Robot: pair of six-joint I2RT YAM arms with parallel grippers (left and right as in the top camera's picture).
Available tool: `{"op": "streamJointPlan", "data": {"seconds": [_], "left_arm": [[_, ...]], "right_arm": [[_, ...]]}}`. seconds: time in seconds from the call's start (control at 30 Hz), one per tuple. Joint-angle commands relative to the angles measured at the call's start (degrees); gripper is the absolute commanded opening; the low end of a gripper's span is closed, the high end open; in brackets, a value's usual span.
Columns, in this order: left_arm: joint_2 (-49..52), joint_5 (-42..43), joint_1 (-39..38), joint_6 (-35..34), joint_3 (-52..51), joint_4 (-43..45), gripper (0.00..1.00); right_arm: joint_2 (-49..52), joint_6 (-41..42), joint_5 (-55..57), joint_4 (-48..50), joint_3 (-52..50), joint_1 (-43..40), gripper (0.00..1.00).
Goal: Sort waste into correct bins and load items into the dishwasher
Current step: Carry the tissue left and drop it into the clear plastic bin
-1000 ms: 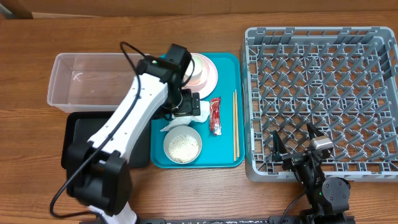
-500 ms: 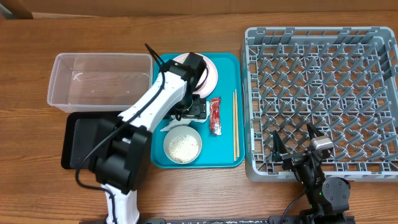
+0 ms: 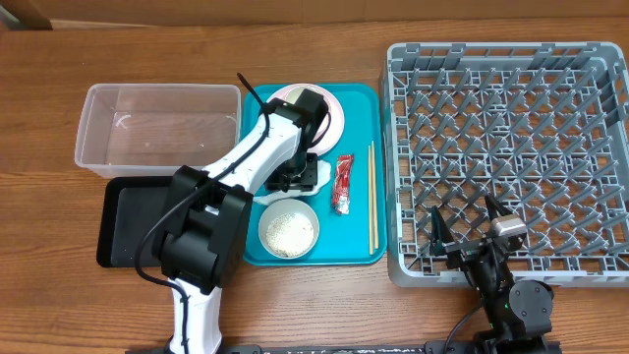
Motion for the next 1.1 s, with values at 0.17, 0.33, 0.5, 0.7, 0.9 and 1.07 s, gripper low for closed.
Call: {"op": "streamJointPlan", "data": {"seconds": [0.17, 0.33, 0.5, 0.7, 0.9, 1.07], "left_arm": [[-1.0, -0.8, 0.1, 2.0, 2.9, -1.2, 0.04], [-6.0, -2.2, 1.2, 2.4, 7.3, -3.2, 0.04], [-13.0, -9.2, 4.8, 2.3, 10.6, -4.3, 0.04], [-18.1, -19.8, 12.4, 2.4, 10.8, -4.2, 0.04], [-15.3, -21.9, 19.4, 2.3, 9.6, -4.3, 0.04], [-10.4, -22.1, 23.8, 2.3, 8.2, -4.2, 0.05]], "right_arm": [[-0.6, -0.4, 0.0, 0.3, -0.6, -0.1, 1.00], [-0.6, -0.4, 0.0, 0.3, -0.6, -0.1, 1.00], [-0.6, -0.4, 0.0, 0.3, -0.6, -0.1, 1.00], [-0.6, -0.4, 0.0, 0.3, -0.6, -0.1, 1.00], [-0.6, -0.4, 0.0, 0.3, -0.6, -0.1, 1.00], [-0.6, -0.4, 0.0, 0.3, -0.6, -0.1, 1.00]]}}
